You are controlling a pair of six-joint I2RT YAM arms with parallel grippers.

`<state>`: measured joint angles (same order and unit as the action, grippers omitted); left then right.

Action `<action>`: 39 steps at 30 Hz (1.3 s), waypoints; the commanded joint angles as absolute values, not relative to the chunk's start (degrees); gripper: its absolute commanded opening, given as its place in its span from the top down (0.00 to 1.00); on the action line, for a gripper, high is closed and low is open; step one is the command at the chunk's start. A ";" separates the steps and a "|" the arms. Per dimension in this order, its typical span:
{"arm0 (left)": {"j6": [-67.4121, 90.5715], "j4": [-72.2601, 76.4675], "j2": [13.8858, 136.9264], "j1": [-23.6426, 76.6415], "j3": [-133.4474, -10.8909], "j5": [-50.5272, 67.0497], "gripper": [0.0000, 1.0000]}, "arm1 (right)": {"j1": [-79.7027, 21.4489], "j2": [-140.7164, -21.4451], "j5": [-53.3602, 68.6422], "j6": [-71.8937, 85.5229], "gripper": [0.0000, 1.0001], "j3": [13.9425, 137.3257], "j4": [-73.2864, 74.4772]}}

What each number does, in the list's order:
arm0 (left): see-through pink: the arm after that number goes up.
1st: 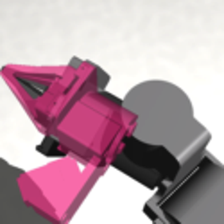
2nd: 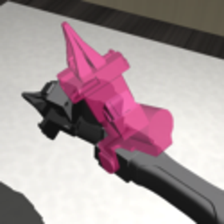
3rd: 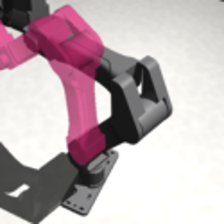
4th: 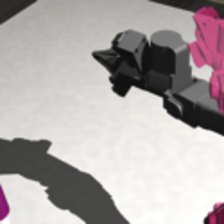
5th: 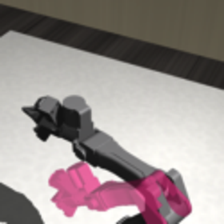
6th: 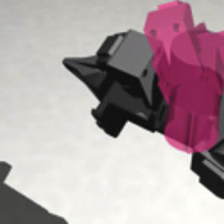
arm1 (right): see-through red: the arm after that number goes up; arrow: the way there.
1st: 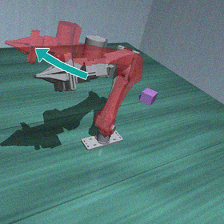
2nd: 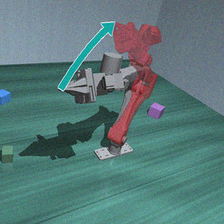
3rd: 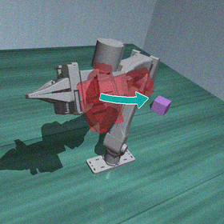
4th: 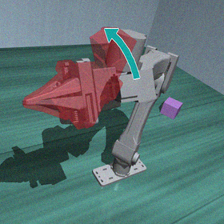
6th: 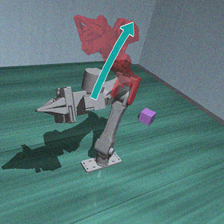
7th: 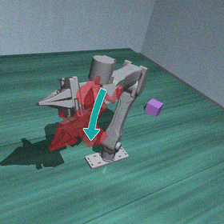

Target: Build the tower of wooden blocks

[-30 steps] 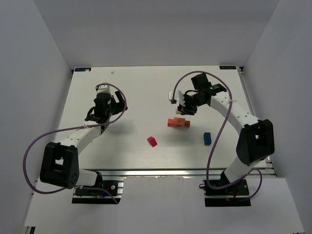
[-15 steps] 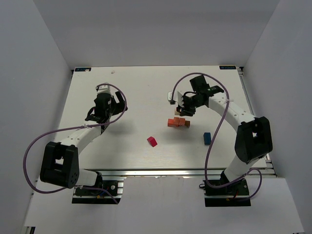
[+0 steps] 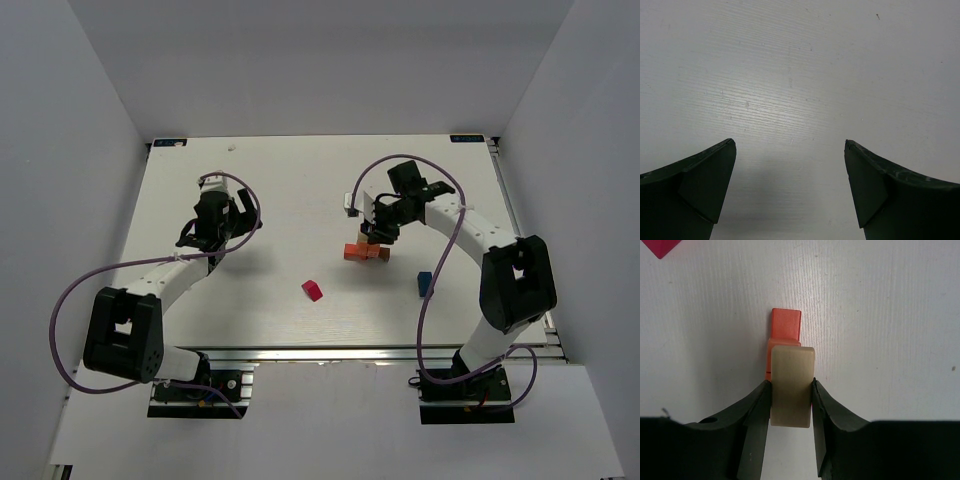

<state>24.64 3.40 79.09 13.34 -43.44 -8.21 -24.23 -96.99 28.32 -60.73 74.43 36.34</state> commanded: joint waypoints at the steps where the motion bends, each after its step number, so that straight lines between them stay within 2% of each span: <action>1: 24.34 3.43 78.84 13.10 -44.91 -8.88 0.02 | -24.52 -96.86 29.27 -58.54 0.77 72.52 33.67; 39: 24.26 3.43 79.54 13.10 -45.09 -9.67 0.02 | -25.05 -98.53 28.13 -57.83 0.72 71.72 32.17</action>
<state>24.64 3.27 79.46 13.34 -43.48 -8.78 -24.82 -98.76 27.97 -57.60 71.96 32.84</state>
